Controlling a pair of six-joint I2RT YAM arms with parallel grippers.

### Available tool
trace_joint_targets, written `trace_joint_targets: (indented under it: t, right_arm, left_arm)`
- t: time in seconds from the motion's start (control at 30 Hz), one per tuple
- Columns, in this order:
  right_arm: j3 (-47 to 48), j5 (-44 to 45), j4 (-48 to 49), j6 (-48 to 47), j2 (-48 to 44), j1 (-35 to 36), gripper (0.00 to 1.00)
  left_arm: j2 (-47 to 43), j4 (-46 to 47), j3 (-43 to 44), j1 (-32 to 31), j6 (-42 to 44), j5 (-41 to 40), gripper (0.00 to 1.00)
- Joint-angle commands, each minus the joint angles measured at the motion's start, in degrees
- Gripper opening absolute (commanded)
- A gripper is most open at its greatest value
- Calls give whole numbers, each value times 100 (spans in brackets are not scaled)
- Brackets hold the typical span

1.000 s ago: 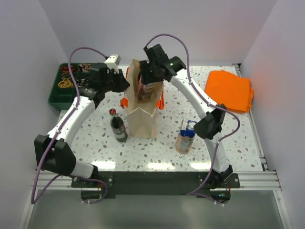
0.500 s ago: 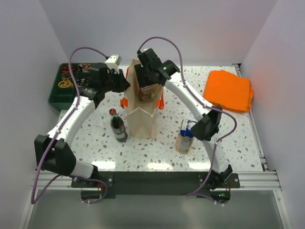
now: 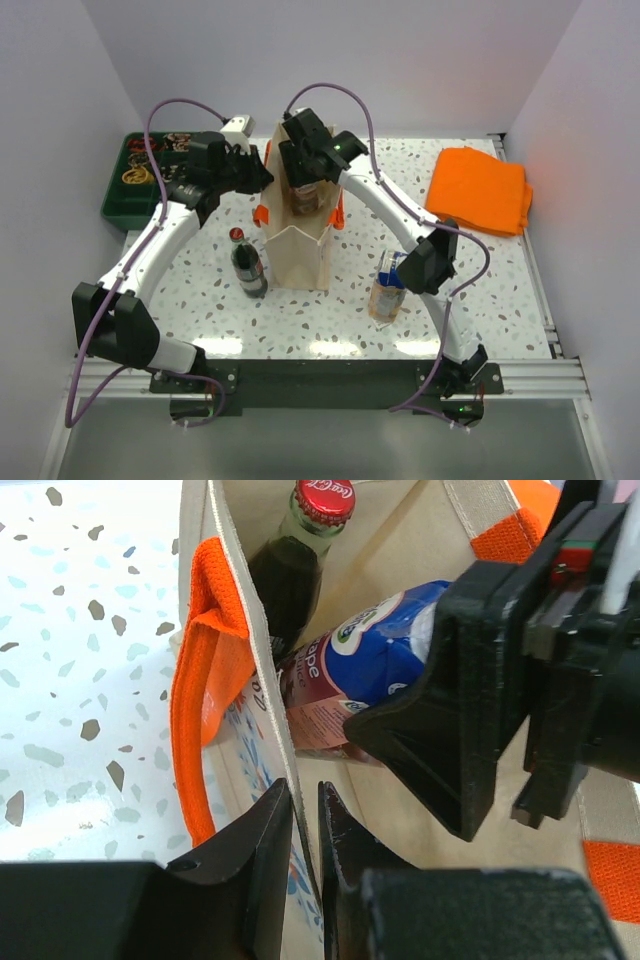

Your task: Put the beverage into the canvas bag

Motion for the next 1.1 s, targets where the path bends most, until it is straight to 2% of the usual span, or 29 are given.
trace_joint_targets:
  t: [0.0,0.6,0.7,0.77,0.87,0.93,1.07]
  right_arm:
    - [246,605,1641,-99,-381,11,0]
    - [-18,772,1940,-240,-205,11,0]
    - [-88,781,1957,-257,-249,11,5]
    - [-106,781,1957,-275,-275,11,15]
    - [-132,772,1905,-257,-267,11,21]
    - [-168,754,1869,-222,-258,19,32]
    - [-203,754,1834,-205,-276,11,45]
  left_arm:
    - [-131,207,-24,-33,144,155,22]
    - [-140,278,-112,-33,100,216,22]
    - [-140,286,-112,-33,100,216,22]
    - [-131,295,-112,-33,91,216,22]
    - [-131,313,-112,-33,91,207,22]
    - [-131,304,-112,-33,100,199,22]
    - [-149,304,-121,-33,100,190,22]
